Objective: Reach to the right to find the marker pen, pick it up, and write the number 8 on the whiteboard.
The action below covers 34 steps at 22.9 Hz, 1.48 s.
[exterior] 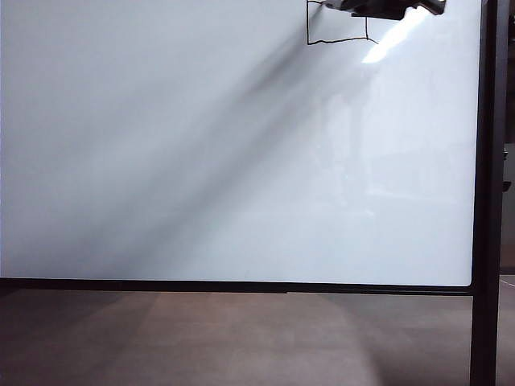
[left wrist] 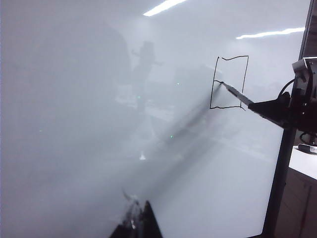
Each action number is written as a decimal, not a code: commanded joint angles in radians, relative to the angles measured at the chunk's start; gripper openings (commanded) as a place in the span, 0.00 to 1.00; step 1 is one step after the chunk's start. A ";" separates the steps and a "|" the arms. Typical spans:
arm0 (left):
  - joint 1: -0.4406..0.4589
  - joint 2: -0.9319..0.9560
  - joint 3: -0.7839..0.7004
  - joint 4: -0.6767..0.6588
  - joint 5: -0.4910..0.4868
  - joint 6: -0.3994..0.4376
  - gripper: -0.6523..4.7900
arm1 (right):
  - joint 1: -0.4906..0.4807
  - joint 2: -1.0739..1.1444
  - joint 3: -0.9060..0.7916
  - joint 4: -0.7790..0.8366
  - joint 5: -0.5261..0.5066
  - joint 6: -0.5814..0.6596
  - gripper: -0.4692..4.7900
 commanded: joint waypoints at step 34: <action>0.002 0.001 0.005 0.012 0.003 -0.003 0.11 | 0.045 -0.191 -0.039 -0.028 0.035 -0.060 0.08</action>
